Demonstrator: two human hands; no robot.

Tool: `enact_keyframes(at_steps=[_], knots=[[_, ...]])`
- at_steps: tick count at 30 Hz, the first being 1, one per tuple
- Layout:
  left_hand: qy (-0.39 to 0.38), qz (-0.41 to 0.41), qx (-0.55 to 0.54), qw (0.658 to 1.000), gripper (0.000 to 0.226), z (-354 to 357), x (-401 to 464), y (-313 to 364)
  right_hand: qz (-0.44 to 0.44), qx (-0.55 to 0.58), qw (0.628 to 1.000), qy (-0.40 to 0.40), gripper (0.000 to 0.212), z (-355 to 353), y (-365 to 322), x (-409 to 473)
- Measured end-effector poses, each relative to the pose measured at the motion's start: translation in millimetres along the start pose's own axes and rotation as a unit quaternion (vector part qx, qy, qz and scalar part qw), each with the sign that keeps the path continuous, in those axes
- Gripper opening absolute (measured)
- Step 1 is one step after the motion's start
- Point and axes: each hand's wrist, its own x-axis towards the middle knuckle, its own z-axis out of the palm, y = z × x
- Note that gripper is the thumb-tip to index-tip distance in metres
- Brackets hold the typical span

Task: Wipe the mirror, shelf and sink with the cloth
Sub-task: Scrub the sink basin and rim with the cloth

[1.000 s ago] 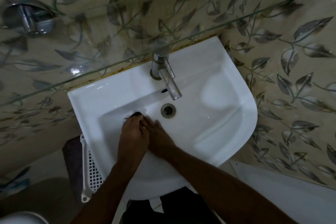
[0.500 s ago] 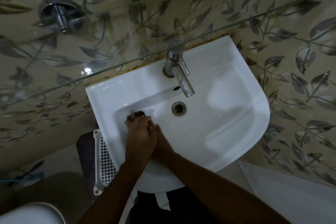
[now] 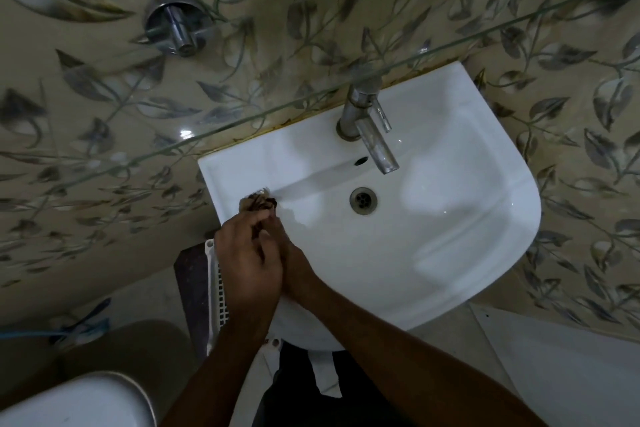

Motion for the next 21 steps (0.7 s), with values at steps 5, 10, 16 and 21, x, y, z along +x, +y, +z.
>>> enact_keyframes(at_steps=[5,10,16,21], knots=[[-0.042,-0.015,0.055,0.997,0.025,-15,-7,-21,0.186,0.049,0.981,0.035,0.054,5,11,14],[-0.023,-0.047,0.025,0.998,0.023,-26,-10,-31,0.155,0.095,0.983,0.028,0.058,11,-26,15],[-0.024,-0.085,-0.009,0.996,0.012,-36,-19,-45,-0.013,-0.045,0.999,0.028,0.059,20,-37,-28],[-0.055,-0.029,-0.011,0.998,0.010,-42,-37,-56,-0.007,-0.135,0.991,-0.024,0.059,16,-20,-99]])
